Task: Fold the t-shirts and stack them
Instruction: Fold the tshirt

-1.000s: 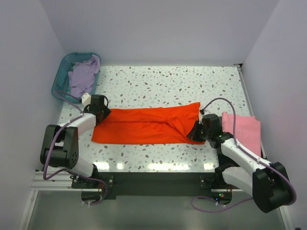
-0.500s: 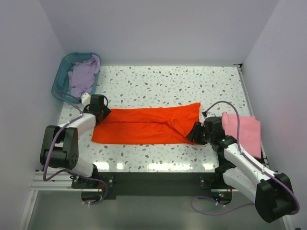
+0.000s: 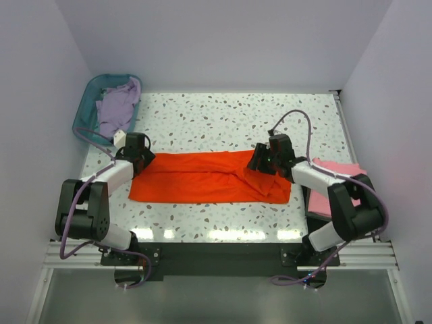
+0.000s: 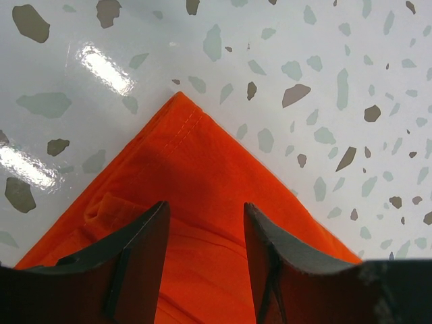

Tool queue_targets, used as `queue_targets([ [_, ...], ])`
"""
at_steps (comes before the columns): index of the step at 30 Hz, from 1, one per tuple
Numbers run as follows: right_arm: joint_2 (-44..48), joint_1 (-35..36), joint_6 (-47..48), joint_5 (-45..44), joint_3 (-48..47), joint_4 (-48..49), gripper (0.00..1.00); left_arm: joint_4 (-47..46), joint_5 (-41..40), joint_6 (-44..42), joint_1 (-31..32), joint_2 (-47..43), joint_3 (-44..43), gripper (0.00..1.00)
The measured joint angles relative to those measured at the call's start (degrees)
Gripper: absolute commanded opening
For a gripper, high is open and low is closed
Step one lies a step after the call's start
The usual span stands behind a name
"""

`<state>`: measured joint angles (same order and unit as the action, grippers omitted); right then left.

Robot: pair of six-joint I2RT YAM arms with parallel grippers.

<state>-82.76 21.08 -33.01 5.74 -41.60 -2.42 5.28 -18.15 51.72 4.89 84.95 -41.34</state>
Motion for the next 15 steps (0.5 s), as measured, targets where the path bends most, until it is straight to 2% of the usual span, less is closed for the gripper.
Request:
queue_targets([
  [4, -7.82, 1.25, -0.2, -1.97, -3.91, 2.1, 0.54, 0.11, 0.02, -0.42, -0.02, 0.0, -0.02, 0.53],
  [9, -9.88, 4.98, -0.66, -6.08, -5.6, 2.25, 0.49, 0.11, 0.22, -0.48, -0.09, 0.17, -0.02, 0.53],
  [15, -9.92, 9.92, -2.08, -8.61, -6.43, 2.69, 0.27, 0.11, 0.55, -0.52, -0.37, 0.46, -0.02, 0.53],
])
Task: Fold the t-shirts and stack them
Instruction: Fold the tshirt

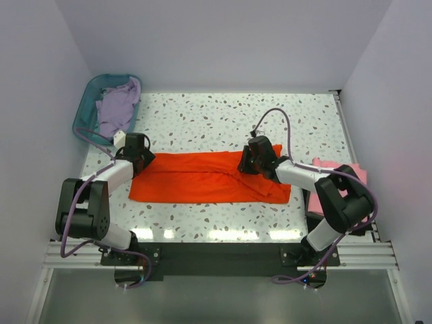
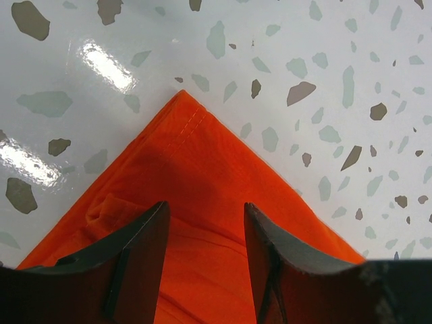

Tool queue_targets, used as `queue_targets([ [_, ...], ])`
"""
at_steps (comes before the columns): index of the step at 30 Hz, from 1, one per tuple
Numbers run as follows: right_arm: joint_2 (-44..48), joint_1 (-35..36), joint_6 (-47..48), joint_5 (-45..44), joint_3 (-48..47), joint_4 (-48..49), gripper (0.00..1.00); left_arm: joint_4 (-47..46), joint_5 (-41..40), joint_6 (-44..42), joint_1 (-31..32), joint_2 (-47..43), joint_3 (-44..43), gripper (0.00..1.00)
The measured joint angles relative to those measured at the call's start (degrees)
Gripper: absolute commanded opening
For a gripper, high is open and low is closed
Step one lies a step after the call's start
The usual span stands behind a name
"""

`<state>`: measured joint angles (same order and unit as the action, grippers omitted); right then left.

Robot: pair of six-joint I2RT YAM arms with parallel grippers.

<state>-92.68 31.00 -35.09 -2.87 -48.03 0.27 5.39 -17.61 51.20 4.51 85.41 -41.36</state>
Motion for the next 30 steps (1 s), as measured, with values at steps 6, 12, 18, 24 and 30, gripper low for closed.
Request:
queue_targets([
  [6, 0.5, 1.44, -1.6, -0.87, 0.87, 0.17, 0.05, 0.02, 0.11, -0.02, -0.09, 0.0, 0.0, 0.53],
  [12, 4.37, 4.11, -2.62, -0.61, 3.72, 0.11, 0.0, 0.02, 0.39, 0.0, -0.57, -0.02, 0.0, 0.53],
  [18, 8.2, 7.58, -3.61, -0.33, 6.56, 0.33, 0.0, 0.0, 0.72, -0.02, -0.98, -0.24, 0.0, 0.53],
  [24, 9.14, 13.42, -4.26, -0.44, 8.44, 0.26, 0.03, -0.07, 0.94, -0.02, -1.14, -0.83, 0.02, 0.53],
  [30, 9.99, 15.02, -3.78, -2.58, 8.24, -1.55, 0.33, -0.09, 1.25, -0.04, -1.14, -1.33, 0.04, 0.53],
])
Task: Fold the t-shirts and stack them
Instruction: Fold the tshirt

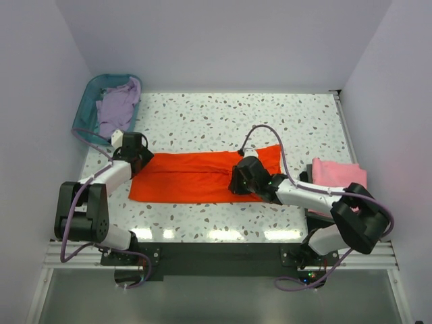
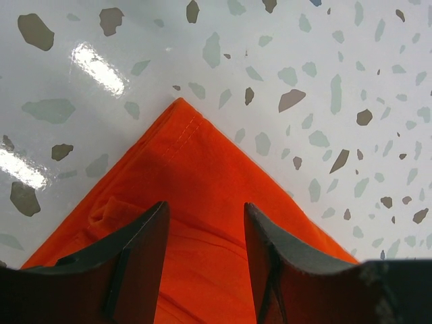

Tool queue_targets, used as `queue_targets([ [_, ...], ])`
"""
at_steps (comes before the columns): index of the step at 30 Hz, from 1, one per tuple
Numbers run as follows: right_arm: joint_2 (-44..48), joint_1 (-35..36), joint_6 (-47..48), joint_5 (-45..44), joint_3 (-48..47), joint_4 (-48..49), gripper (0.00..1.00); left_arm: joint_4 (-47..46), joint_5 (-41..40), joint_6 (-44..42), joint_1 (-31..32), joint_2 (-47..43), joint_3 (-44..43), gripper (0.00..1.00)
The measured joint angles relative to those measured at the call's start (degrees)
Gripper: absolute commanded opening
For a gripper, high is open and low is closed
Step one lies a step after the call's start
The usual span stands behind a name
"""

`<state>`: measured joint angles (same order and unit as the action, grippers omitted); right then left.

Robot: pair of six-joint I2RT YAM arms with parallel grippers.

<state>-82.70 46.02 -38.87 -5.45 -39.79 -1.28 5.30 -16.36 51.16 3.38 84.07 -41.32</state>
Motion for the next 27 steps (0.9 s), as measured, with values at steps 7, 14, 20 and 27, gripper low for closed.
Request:
queue_targets([
  [7, 2.05, -6.78, 4.04, -4.68, -6.21, -5.55, 0.36, -0.02, 0.17, -0.85, 0.0, -0.74, 0.94, 0.53],
  [14, -8.68, -13.0, 6.58, -6.69, -15.17, -7.32, 0.27, -0.04, 0.35, -1.03, 0.0, -0.81, 0.94, 0.53],
  [20, -14.71, -12.02, 7.04, -6.58, -15.72, -9.38, 0.19, -0.04, 0.55, -1.27, 0.0, -0.81, 0.94, 0.53],
  [27, -12.74, -7.61, 6.73, -7.17, -11.91, -9.88, 0.18, -0.04, 0.72, -1.27, -0.39, -0.81, 0.94, 0.53],
])
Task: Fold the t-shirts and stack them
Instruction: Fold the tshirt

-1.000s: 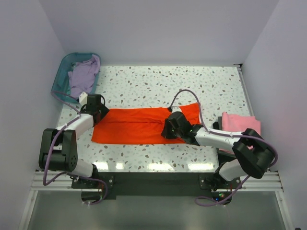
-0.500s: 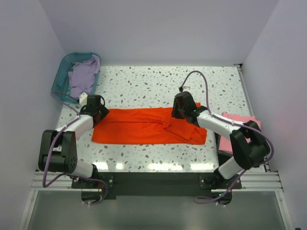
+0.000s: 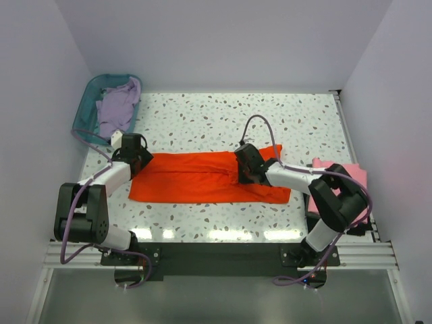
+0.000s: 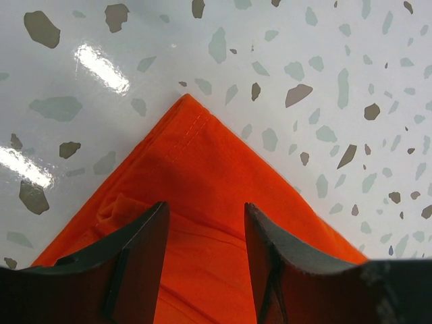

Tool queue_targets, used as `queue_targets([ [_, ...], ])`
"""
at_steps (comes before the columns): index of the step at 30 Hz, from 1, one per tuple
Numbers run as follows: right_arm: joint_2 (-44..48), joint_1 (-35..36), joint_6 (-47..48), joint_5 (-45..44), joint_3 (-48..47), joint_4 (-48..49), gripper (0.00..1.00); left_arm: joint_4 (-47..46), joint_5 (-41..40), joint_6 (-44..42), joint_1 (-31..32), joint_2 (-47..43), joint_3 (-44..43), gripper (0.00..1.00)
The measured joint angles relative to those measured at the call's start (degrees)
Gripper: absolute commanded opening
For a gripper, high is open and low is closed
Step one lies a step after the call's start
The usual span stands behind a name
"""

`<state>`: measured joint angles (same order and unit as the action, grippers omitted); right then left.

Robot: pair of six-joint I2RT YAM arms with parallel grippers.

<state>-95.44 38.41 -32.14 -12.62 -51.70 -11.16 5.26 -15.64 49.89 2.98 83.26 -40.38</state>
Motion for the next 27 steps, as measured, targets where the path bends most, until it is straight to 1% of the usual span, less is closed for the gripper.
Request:
queue_targets([
  [6, 3.85, 3.52, -1.31, -0.22, 3.69, -0.31, 0.17, 0.0, 0.24, -0.02, -0.31, -0.02, 0.0, 0.53],
  [15, 10.67, 6.08, -3.48, 0.35, 7.74, -0.83, 0.17, -0.07, 0.68, 0.0, -0.42, -0.02, 0.02, 0.53],
  [22, 11.5, 8.55, -4.35, 2.69, 8.68, -0.76, 0.16, -0.09, 0.92, 0.0, -0.48, -0.02, 0.02, 0.53],
  [24, 11.56, 9.18, -4.37, 3.23, 8.72, -0.85, 0.17, -0.09, 0.94, 0.0, -0.52, -0.02, 0.02, 0.53],
  [27, 13.2, 9.6, -4.24, 3.13, 8.66, -2.23, 0.22, -0.07, 0.98, -0.02, -0.66, -0.02, 0.02, 0.53],
])
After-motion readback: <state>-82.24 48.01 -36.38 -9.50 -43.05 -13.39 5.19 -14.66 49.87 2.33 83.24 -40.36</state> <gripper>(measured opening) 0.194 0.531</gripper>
